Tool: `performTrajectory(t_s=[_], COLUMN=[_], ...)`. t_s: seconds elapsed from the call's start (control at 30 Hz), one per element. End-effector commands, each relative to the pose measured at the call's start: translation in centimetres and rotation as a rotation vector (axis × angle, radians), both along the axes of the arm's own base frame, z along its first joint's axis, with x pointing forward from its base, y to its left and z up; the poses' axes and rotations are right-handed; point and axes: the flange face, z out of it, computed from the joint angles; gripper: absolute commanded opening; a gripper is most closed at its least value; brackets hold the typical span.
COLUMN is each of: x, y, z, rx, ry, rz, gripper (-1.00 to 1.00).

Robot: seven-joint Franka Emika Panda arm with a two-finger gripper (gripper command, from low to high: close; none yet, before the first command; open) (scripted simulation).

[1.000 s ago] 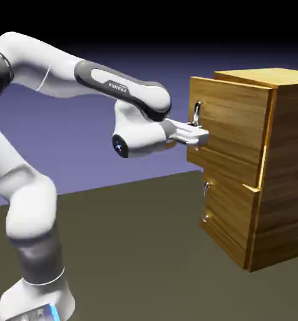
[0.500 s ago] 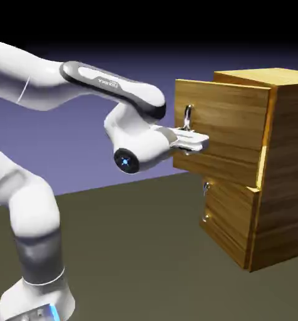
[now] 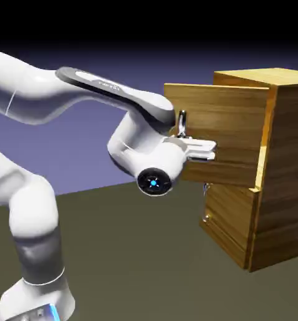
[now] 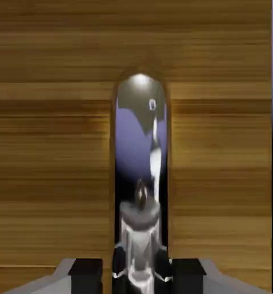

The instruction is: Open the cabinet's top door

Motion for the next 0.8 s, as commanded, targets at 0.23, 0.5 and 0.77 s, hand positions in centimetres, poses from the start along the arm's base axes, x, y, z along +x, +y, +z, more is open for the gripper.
performTrajectory(t_s=[0.23, 0.5, 0.77], x=[0.5, 2.1, 3.4], y=[-5.7, -10.6, -14.5], z=[0.0, 0.0, 0.0], rx=[-0.001, -0.001, 0.0], ry=[0.0, 0.0, -0.001], rz=[0.22, 0.422, 0.532], gripper=[-1.0, -1.0, 1.0])
